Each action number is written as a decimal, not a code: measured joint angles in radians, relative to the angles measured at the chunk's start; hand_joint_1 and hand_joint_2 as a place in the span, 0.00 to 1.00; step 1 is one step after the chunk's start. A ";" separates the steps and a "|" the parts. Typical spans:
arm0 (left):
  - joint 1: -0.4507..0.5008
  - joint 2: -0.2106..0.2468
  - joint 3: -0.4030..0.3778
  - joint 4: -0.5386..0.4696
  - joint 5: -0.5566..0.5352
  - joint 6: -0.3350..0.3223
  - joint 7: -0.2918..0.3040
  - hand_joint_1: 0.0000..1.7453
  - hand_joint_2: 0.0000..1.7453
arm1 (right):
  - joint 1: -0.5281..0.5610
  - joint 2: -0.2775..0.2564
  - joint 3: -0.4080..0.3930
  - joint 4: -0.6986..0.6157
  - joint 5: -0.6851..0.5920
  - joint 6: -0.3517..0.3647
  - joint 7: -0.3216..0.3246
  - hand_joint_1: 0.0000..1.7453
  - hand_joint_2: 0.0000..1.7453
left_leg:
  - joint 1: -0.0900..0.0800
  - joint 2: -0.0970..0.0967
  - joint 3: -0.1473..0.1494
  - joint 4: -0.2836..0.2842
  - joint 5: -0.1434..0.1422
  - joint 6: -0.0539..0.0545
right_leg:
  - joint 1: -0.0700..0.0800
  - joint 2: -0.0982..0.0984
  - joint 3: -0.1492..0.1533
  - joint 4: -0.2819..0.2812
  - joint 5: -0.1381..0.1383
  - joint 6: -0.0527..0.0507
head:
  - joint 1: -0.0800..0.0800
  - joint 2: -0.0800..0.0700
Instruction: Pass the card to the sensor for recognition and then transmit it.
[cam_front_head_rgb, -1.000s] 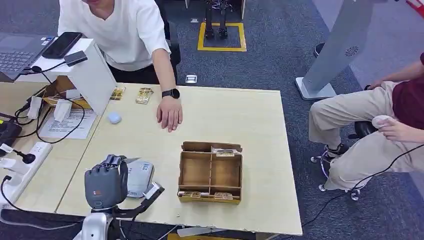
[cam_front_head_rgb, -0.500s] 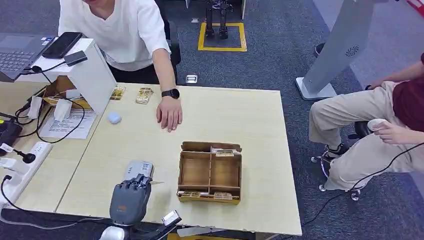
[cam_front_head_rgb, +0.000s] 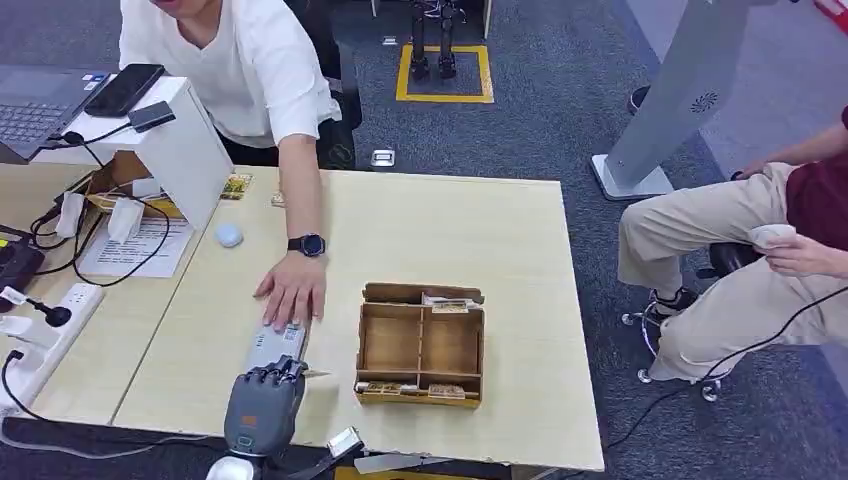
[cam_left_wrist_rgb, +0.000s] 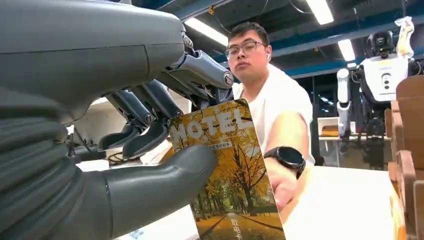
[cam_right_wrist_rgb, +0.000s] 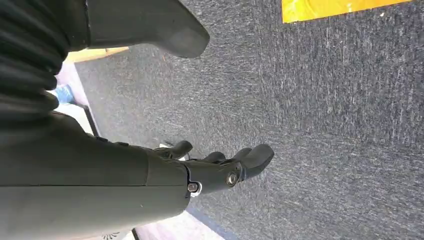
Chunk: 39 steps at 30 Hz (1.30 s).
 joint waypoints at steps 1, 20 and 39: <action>0.000 -0.002 0.000 0.002 0.000 0.000 0.001 1.00 1.00 | 0.000 0.000 0.000 0.000 0.000 0.000 0.000 0.00 1.00 | 0.000 0.000 0.000 0.000 0.000 0.000 | 0.000 0.000 0.000 0.000 0.000 0.000 | 0.000 0.000; 0.092 -0.311 0.431 -0.233 0.210 0.002 -0.724 1.00 1.00 | 0.006 0.005 -0.003 0.000 -0.021 -0.023 -0.001 0.00 1.00 | 0.000 0.000 0.000 0.000 0.000 0.000 | -0.001 0.000 0.000 0.000 0.000 0.000 | 0.000 0.000; 0.063 -0.498 0.802 -0.267 0.174 0.000 -0.807 1.00 1.00 | -0.001 0.014 -0.002 0.000 0.006 -0.018 0.011 0.00 1.00 | 0.000 0.001 0.001 0.000 0.000 -0.001 | 0.000 0.000 0.000 0.000 0.000 0.000 | 0.000 0.000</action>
